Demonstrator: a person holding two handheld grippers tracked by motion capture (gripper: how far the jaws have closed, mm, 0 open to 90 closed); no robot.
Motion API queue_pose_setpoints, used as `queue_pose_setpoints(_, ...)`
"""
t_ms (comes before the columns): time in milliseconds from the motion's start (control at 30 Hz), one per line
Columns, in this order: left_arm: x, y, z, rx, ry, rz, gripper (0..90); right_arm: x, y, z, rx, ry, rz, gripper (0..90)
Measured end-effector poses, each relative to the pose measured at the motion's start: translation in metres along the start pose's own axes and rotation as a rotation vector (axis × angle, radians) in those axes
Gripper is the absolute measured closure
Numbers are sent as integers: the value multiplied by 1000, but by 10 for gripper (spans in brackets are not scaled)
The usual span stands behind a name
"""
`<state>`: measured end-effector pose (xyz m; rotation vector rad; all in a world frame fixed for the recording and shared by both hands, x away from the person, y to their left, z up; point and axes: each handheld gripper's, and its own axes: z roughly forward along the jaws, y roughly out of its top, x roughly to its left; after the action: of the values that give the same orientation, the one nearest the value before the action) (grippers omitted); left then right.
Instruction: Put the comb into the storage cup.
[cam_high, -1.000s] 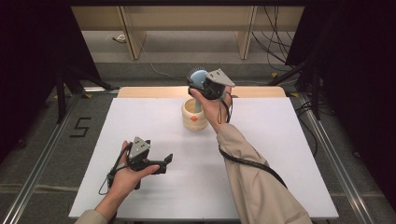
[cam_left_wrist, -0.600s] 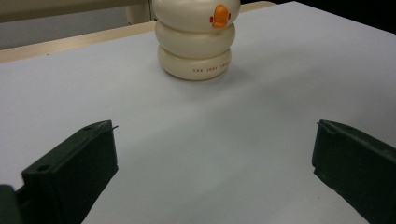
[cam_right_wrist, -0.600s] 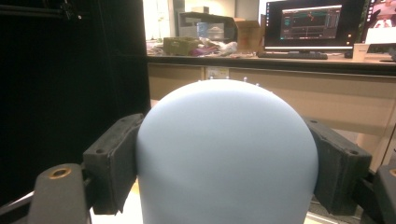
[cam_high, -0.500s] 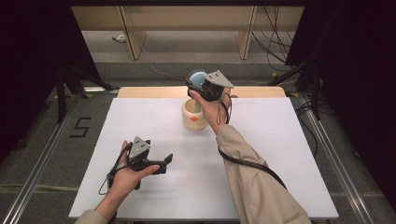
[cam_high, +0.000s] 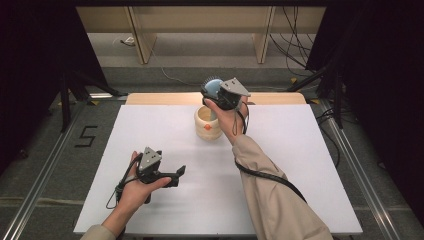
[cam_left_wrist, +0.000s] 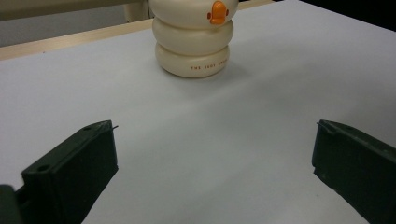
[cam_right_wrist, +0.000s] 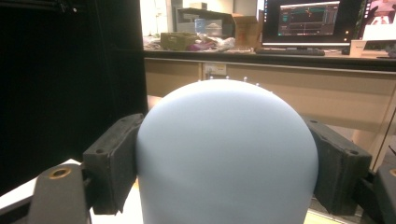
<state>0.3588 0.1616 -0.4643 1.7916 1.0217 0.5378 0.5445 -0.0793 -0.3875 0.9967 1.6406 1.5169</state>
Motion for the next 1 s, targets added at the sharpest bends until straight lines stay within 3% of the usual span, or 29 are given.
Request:
queue_pose_setpoints(600, -1, 0, 0, 2, -2, 2, 0, -1, -7, -3, 6, 2, -6, 214)
queue_pose_setpoints(1000, -1, 1, 0, -3, 1, 2, 0, -3, -8, -21, 15, 37, -1, 211)
